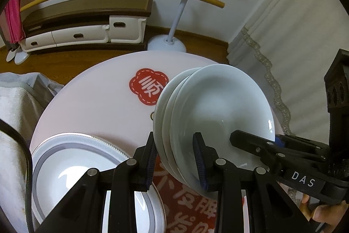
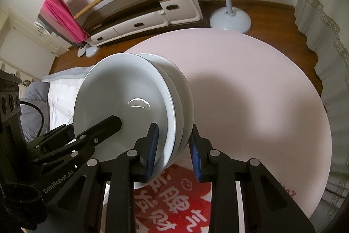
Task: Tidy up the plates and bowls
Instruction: 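Lift the bowl stack with both grippers and carry it toward the plate stack, then hold the bowl stack with both grippers above the grey-rimmed plate stack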
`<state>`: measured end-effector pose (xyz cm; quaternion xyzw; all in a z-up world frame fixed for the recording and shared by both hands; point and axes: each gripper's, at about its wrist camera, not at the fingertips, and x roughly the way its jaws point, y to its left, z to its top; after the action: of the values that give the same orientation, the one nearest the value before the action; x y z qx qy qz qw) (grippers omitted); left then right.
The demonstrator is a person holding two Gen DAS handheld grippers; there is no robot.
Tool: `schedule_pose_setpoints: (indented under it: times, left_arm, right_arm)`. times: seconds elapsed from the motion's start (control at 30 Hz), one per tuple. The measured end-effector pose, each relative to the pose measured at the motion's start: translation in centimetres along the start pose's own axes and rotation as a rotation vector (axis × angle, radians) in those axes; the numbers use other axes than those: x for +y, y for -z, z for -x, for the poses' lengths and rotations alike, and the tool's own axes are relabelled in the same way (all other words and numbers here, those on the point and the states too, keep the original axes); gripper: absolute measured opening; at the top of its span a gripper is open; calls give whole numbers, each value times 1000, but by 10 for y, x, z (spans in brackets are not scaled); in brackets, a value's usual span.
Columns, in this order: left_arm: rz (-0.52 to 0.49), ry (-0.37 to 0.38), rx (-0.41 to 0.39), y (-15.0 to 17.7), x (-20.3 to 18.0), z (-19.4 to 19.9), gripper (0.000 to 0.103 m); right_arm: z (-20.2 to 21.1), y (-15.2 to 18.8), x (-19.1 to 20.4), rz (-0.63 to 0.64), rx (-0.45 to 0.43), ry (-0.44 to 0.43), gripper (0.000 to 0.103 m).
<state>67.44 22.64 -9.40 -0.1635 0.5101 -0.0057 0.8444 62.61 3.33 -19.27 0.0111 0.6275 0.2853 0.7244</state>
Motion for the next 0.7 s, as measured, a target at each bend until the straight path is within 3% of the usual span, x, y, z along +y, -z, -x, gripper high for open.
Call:
schedule_pose_setpoints:
  times: [0.4,0.7]
  left_arm:
    - [-4,1,-63,45,8,63,28]
    - [38,-18,-95,98,44,113,28]
  right_arm:
    - [41,34,35,32,-45,-14,28]
    - [47,69,81,79,-44,-27,28]
